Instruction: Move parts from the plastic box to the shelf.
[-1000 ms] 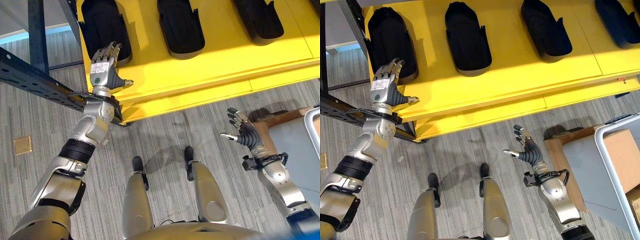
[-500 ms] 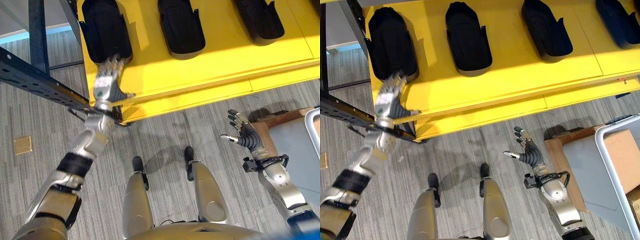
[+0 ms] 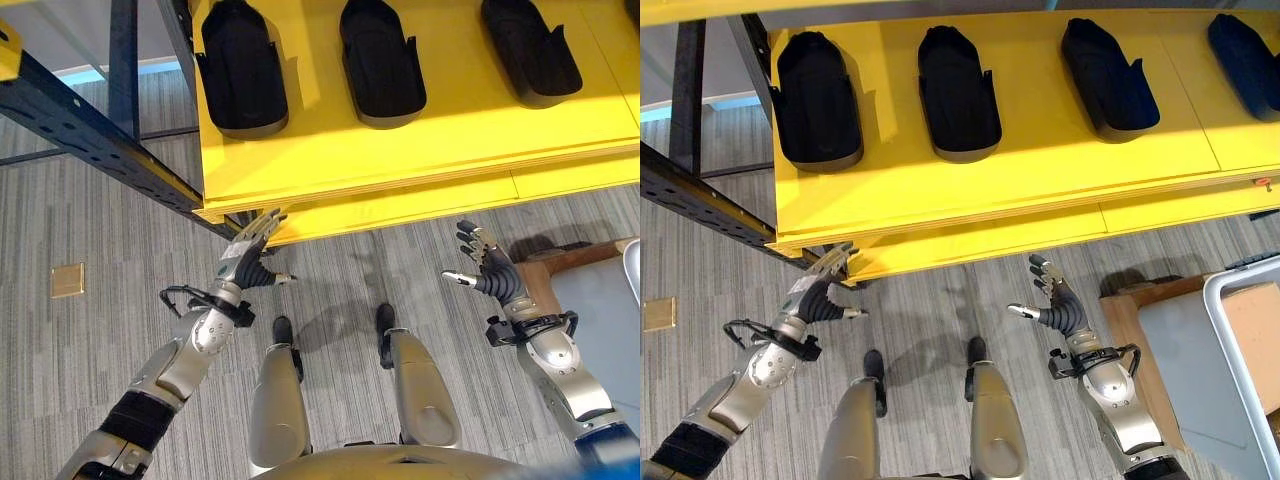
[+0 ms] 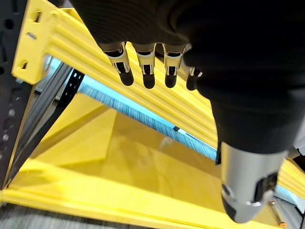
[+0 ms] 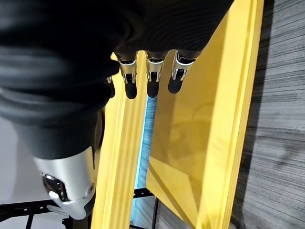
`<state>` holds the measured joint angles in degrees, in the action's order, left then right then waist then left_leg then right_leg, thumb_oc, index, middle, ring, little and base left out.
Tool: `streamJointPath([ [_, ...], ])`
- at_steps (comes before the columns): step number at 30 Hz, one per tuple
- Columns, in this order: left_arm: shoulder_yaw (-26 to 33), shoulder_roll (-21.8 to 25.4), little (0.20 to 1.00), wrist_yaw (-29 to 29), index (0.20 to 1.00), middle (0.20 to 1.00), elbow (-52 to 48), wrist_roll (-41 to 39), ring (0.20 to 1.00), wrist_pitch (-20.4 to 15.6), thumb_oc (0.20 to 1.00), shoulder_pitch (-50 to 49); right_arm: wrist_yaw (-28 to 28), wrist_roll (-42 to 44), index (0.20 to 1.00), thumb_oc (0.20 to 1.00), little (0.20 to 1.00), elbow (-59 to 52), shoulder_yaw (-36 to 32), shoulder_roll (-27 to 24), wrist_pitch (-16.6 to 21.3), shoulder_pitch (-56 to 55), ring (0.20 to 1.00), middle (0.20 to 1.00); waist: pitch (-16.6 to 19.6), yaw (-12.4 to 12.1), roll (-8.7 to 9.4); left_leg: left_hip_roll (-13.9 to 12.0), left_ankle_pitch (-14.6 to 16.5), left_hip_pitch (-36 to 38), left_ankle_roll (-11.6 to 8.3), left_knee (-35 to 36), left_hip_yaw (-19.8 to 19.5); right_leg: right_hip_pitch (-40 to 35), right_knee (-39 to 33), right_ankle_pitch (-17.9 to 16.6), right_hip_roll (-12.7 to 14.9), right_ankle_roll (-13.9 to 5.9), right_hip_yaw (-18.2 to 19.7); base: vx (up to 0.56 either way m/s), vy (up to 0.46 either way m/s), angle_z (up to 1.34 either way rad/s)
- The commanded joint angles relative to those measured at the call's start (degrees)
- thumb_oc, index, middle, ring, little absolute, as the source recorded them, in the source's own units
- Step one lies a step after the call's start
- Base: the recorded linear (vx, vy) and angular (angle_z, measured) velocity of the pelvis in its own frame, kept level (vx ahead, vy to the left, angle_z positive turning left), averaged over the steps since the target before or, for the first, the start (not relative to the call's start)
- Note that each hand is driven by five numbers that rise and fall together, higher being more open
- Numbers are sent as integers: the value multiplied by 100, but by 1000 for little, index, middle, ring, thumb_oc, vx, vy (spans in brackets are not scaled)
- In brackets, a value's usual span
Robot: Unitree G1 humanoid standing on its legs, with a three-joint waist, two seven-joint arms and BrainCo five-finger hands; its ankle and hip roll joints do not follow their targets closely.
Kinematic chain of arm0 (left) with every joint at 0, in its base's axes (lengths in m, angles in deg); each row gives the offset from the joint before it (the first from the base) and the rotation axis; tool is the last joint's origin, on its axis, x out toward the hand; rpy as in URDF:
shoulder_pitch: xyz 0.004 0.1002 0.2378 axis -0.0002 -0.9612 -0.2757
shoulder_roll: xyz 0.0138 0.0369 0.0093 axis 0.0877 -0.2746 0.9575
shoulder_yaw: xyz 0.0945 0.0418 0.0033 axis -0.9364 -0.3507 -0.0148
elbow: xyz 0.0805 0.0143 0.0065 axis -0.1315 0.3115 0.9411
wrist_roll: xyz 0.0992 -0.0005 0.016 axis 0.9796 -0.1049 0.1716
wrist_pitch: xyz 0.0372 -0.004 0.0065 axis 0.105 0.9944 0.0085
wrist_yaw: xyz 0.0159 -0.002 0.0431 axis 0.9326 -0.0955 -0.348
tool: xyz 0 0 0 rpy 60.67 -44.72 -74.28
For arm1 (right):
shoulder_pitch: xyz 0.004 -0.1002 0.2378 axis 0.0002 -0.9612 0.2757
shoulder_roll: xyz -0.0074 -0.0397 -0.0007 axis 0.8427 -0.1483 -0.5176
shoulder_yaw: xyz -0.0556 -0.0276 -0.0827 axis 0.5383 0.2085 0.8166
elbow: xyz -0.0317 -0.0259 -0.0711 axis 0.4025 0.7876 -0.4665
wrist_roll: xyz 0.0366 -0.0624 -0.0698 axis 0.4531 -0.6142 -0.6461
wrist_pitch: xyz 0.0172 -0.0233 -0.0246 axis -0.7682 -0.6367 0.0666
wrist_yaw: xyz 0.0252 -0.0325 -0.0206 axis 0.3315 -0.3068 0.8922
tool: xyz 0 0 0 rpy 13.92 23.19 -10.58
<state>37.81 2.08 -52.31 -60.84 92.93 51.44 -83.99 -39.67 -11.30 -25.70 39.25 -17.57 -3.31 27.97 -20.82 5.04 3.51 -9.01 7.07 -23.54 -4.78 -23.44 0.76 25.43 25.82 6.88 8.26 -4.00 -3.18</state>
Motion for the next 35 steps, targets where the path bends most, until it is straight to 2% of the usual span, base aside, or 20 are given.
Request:
streamJointPath([
  [1,61,250,1000,136,1000,1000,-412,-246,1000,-399,1000,-67,-1,122,1000,1000,1000,-354,-169,-44,289,-38,1000,1000,405,-6,4,-89,-360,61,82,140,99,-542,-391,-354,160,-228,-10,25,-10,5],
  [4,92,253,1000,276,1000,1000,-464,-570,1000,-486,1000,-255,5,94,1000,1000,1000,-315,-161,-42,286,-21,1000,1000,488,-19,-34,-53,-478,265,91,397,92,-712,-588,-441,163,-255,-44,0,0,0],
  [6,162,184,1000,315,1000,1000,-521,-1061,1000,-577,1000,-395,-4,125,1000,1000,1000,-295,-145,-11,298,-12,1000,1000,530,-24,-53,-39,-557,463,95,623,96,-909,-780,-500,167,-275,-93,33,-6,6],
  [7,187,-4,1000,537,1000,1000,-516,-2110,1000,-703,1000,-570,-14,150,1000,1000,1000,-258,-146,30,309,-29,1000,1000,611,-29,-89,-15,-678,682,98,921,95,-1088,-1014,-574,155,-300,-134,65,-1,8],
  [8,177,-94,1000,613,1000,1000,-451,-2466,1000,-741,1000,-653,0,164,1000,1000,1000,-240,-147,59,311,-61,1000,1000,658,-35,-102,-9,-684,776,104,1017,92,-1185,-1101,-573,153,-316,-156,59,5,7],
  [11,150,-526,1000,1153,1000,1000,-314,-4397,1000,-675,1000,-925,46,186,1000,1000,1000,-138,-106,148,281,-194,1000,1000,835,-41,-151,18,-899,1161,113,1569,112,-1488,-1525,-718,159,-365,-250,51,10,6],
  [13,174,-590,1000,1229,1000,1000,-292,-4613,1000,-648,1000,-1016,73,174,1000,1000,1000,-119,-102,162,281,-259,1000,1000,910,-39,-167,27,-973,1243,121,1714,120,-1567,-1649,-757,156,-364,-273,36,6,6],
  [17,226,-907,1000,1523,1000,1000,-273,-5558,1000,-481,1000,-1397,184,211,1000,1000,1000,117,33,264,176,-438,1000,1000,1255,-82,-189,75,-1115,1676,114,2232,169,-1986,-2094,-851,189,-419,-364,49,6,8],
  [22,306,-1208,1000,1612,1000,1000,7,-5968,1000,-345,1000,-1631,247,195,1000,1000,1000,187,84,331,84,-472,1000,1000,1613,-120,-181,118,-1165,2010,137,2573,255,-2251,-2407,-952,223,-469,-348,18,12,0],
  [29,488,-1450,1000,1465,1000,1000,308,-5715,1000,-316,1000,-1629,230,340,1000,1000,1000,403,280,567,-39,-330,1000,1000,2025,-155,-150,112,-1143,2360,146,2751,348,-2548,-2609,-987,252,-512,-272,14,7,-6],
  [35,488,-1505,1000,1465,1000,1000,342,-5681,1000,-311,1000,-1645,275,394,1000,1000,1000,417,357,606,-37,-340,1000,1000,2107,-140,-142,93,-1129,2492,141,2799,386,-2645,-2654,-994,244,-501,-234,22,-3,-7],
])
